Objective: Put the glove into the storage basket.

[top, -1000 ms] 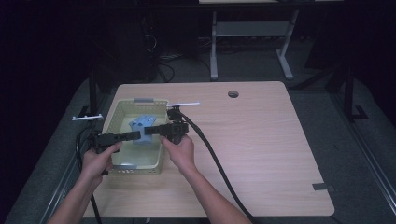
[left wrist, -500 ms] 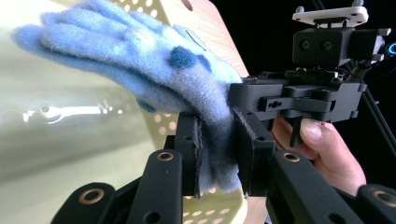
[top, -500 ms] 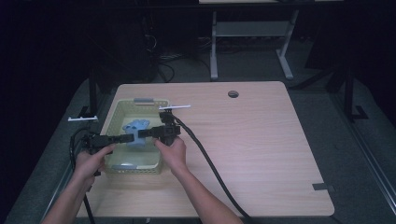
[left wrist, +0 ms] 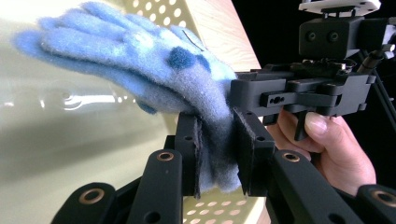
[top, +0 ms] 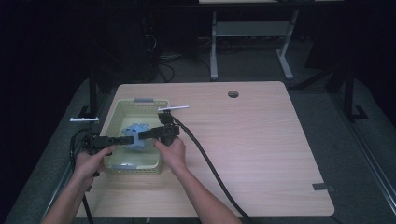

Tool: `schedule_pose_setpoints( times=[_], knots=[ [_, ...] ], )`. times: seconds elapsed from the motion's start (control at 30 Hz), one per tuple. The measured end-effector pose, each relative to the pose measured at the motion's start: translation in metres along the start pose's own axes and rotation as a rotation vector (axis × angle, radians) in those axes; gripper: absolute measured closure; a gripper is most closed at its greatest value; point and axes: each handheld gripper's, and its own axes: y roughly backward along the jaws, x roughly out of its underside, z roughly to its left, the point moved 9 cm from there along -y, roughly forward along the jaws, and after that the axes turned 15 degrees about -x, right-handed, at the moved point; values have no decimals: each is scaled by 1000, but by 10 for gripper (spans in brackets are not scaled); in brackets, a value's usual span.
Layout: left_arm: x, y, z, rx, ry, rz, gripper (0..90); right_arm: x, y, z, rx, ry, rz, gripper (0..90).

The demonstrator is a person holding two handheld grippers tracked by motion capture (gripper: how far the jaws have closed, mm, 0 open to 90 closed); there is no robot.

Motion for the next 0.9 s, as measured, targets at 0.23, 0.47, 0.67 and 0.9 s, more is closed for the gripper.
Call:
schedule_pose_setpoints(
  times=[0.23,0.47,0.67,0.9],
  knots=[
    [0,-3,0,0,4,11,723,0,4,-3,20,5,5,712],
    [0,-4,2,-12,8,20,724,0,3,-6,28,-1,13,712],
    [0,-5,2,-9,9,18,724,-1,6,-7,38,5,11,712],
    [0,-5,6,-30,15,22,724,-5,17,-7,60,11,-10,712]
  ],
)
